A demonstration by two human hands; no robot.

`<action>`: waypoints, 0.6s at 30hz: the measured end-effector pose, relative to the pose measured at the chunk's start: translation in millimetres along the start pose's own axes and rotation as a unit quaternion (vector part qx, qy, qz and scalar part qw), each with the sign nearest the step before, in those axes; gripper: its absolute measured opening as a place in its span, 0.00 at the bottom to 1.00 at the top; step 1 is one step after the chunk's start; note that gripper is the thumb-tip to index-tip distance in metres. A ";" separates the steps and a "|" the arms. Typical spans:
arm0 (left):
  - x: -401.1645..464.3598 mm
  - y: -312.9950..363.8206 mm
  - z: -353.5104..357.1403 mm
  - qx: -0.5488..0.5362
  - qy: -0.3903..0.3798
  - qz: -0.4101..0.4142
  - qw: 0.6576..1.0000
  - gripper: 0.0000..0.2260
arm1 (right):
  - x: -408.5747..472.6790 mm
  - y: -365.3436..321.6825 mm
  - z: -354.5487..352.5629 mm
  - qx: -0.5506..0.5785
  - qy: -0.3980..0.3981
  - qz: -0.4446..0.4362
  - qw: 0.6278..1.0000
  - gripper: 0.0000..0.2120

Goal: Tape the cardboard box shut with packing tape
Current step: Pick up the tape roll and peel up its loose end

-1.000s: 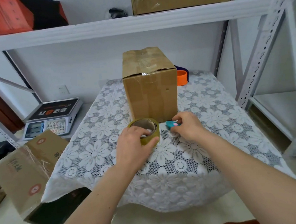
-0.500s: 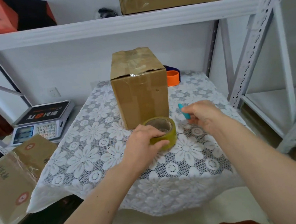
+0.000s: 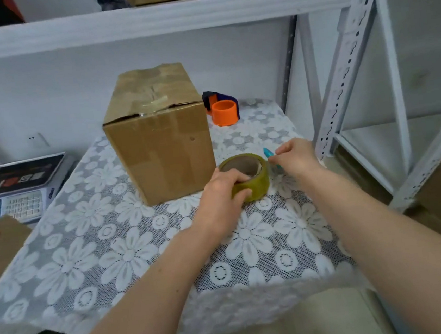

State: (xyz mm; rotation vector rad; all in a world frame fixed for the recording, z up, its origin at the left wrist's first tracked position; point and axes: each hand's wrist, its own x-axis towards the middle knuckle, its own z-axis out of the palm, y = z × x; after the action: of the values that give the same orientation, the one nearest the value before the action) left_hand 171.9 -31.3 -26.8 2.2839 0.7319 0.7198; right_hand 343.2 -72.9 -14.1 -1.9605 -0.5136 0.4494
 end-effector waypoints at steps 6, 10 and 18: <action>12.6 8.8 7.5 -0.025 0.021 0.008 0.999 0.04 | 28.4 -4.6 8.5 0.006 0.022 -0.017 1.000 0.07; 35.1 15.6 15.7 -0.021 0.052 -0.001 0.998 0.03 | 51.3 -15.6 14.7 0.020 0.046 -0.029 0.998 0.08; 72.7 6.4 30.8 0.117 0.029 -0.059 0.991 0.13 | 104.7 -16.9 24.0 0.008 0.063 -0.013 0.998 0.11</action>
State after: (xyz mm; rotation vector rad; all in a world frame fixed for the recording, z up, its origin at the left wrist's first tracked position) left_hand 244.5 -0.1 -20.8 2.4123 1.0169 0.6781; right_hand 416.0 7.7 -17.8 -1.9499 -0.4533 0.3089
